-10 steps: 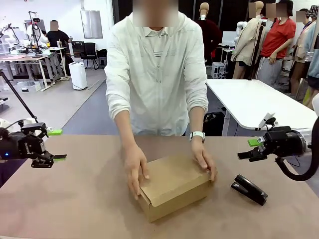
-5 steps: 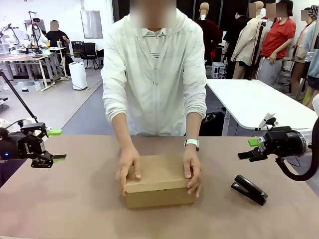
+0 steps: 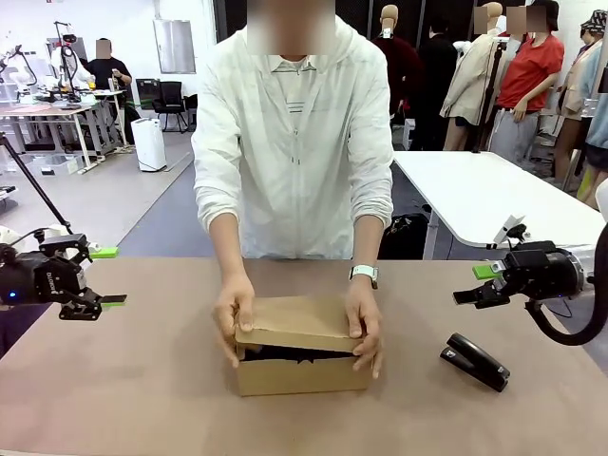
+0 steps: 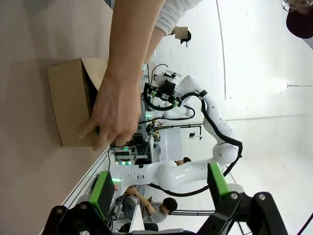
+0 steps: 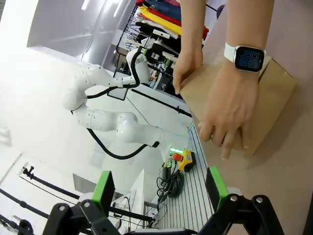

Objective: Pack the items into the box.
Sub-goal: Close the Mailer Box.

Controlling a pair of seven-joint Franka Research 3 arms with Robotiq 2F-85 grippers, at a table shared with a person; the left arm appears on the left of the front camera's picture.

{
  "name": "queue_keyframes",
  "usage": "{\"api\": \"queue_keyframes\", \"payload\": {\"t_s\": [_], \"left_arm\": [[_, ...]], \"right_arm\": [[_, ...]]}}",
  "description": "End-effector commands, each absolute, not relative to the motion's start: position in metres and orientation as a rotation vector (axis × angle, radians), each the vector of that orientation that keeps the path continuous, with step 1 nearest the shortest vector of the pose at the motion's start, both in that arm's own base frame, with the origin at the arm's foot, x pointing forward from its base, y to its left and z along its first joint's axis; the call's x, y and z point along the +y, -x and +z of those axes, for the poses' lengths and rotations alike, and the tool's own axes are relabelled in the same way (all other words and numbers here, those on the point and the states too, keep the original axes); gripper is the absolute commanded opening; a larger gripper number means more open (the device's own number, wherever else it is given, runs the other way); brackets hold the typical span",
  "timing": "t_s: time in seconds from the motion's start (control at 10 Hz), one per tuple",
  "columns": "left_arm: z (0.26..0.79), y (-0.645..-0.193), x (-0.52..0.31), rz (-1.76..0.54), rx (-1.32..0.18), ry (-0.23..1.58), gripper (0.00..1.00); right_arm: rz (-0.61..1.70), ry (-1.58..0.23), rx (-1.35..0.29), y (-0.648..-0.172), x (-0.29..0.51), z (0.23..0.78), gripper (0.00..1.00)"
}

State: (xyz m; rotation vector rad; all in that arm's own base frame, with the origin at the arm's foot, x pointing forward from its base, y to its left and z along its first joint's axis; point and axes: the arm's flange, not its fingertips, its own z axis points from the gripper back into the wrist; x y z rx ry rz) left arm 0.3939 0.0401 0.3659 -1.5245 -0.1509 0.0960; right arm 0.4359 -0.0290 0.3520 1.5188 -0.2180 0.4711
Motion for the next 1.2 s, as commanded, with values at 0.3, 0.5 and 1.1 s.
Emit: {"api": "queue_keyframes", "payload": {"t_s": [0.3, 0.5, 1.1], "left_arm": [[0.3669, -0.3930, 0.0404, 0.092, -0.174, 1.530, 1.00], [0.3669, -0.3930, 0.0404, 0.092, -0.174, 1.530, 1.00], [0.3669, -0.3930, 0.0404, 0.092, -0.174, 1.530, 1.00]], "right_arm": [[0.485, -1.523, -0.217, -0.4357, -0.0297, 0.3539, 1.00], [0.485, -1.523, -0.217, -0.4357, -0.0297, 0.3539, 1.00], [0.485, -1.523, -0.217, -0.4357, -0.0297, 0.3539, 1.00]]}}
